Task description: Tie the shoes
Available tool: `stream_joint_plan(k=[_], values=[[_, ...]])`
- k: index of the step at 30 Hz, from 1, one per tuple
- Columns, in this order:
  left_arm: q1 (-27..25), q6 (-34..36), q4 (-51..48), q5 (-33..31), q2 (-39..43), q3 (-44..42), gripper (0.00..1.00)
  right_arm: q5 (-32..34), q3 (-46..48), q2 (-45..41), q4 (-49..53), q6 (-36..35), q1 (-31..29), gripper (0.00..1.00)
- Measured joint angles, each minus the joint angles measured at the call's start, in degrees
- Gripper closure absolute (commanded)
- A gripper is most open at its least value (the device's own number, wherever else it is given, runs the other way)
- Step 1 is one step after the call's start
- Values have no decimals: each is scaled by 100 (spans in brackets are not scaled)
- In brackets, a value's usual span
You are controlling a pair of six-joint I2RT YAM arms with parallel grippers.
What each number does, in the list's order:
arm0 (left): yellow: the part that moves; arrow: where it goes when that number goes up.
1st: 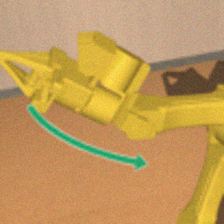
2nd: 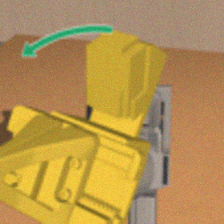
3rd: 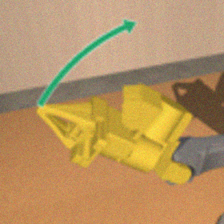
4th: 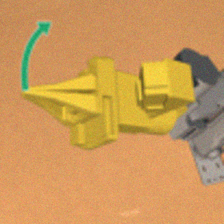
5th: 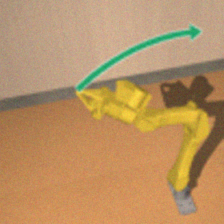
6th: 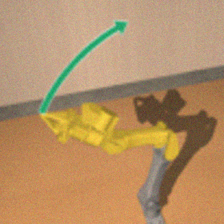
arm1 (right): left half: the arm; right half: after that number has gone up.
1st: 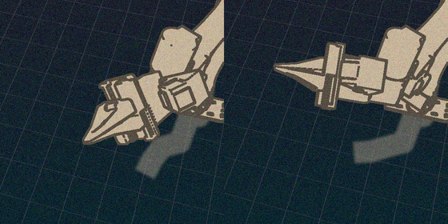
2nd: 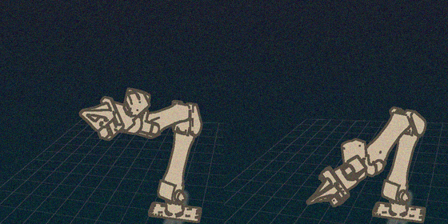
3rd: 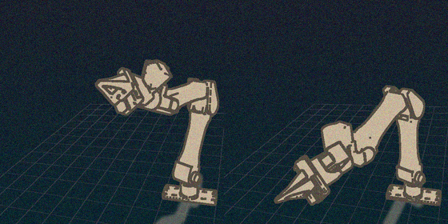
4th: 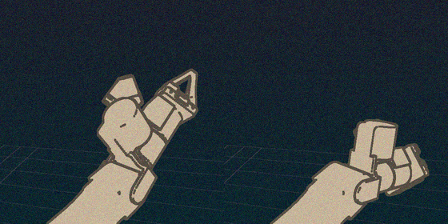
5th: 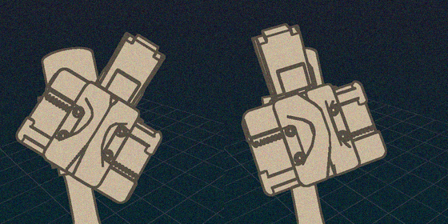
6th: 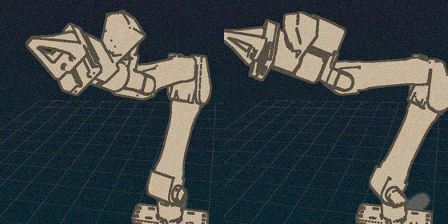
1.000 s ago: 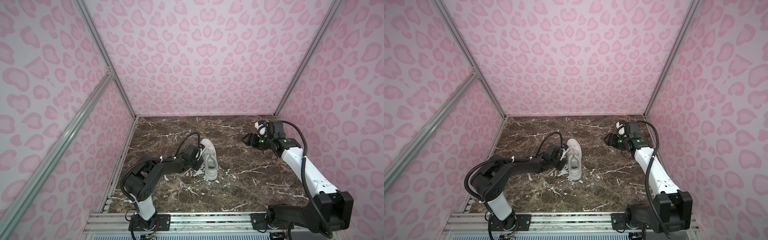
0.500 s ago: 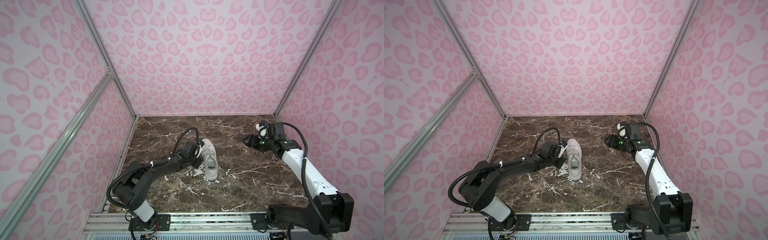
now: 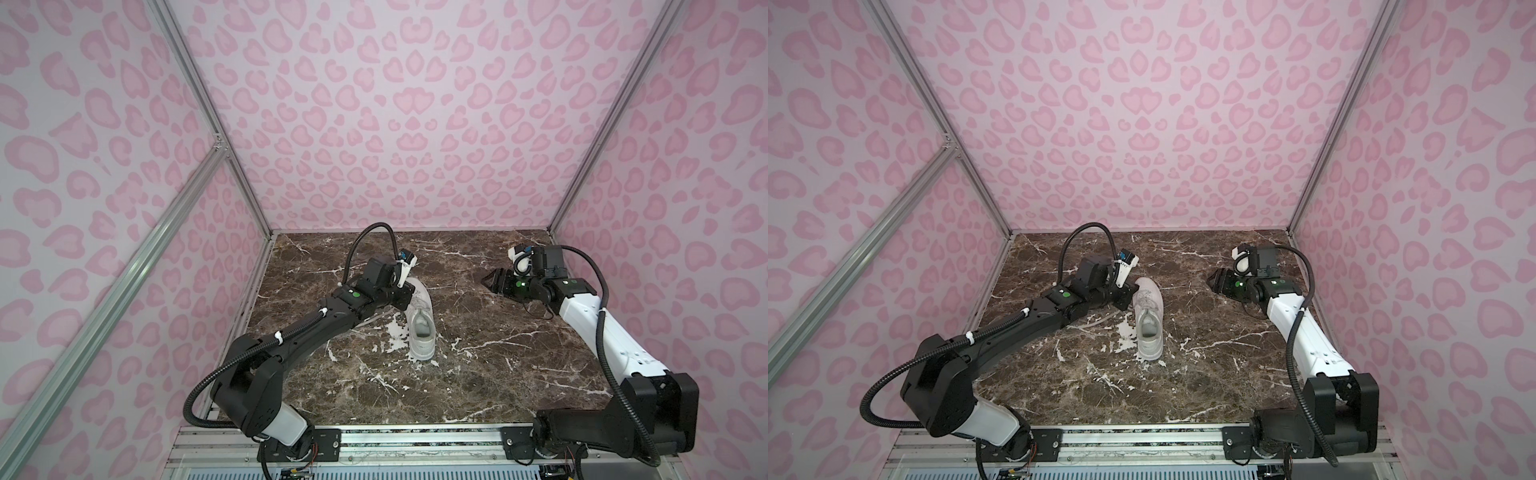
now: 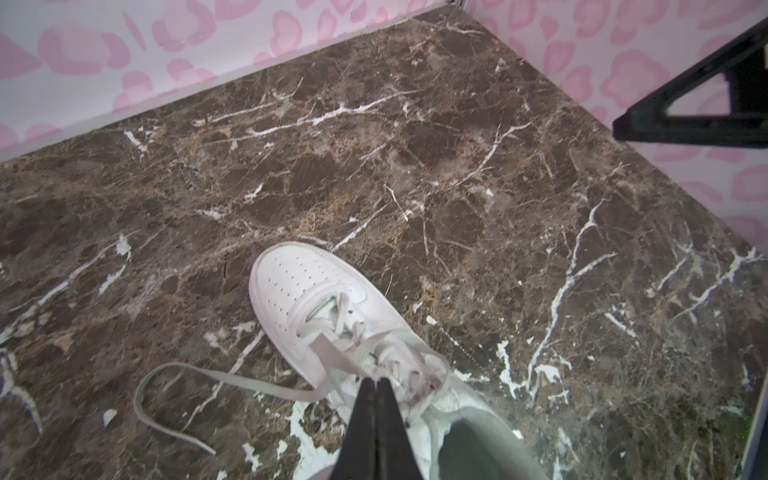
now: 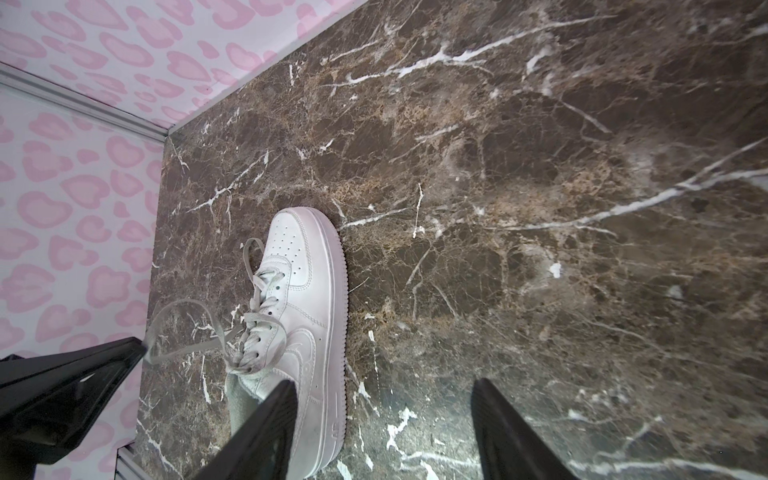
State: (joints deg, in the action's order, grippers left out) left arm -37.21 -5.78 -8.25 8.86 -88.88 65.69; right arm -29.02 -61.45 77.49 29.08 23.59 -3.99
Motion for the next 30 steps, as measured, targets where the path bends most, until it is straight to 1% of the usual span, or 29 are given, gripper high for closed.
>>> stream_joint_plan(k=[8,12,19,23,30], values=[[-2,-341,-149,297,-590,684,97,-140,0,273,-122,-2,0,32],[-2,-466,-146,426,-850,874,97,-212,28,367,-221,-4,-2,32],[-7,-616,-116,463,-1281,1062,97,-343,35,533,-302,-7,0,32],[-28,-660,-125,459,-1676,1460,97,-400,33,625,-302,-7,-2,32],[-35,-761,-219,476,-2098,1694,97,-409,26,675,-302,-17,-2,32]])
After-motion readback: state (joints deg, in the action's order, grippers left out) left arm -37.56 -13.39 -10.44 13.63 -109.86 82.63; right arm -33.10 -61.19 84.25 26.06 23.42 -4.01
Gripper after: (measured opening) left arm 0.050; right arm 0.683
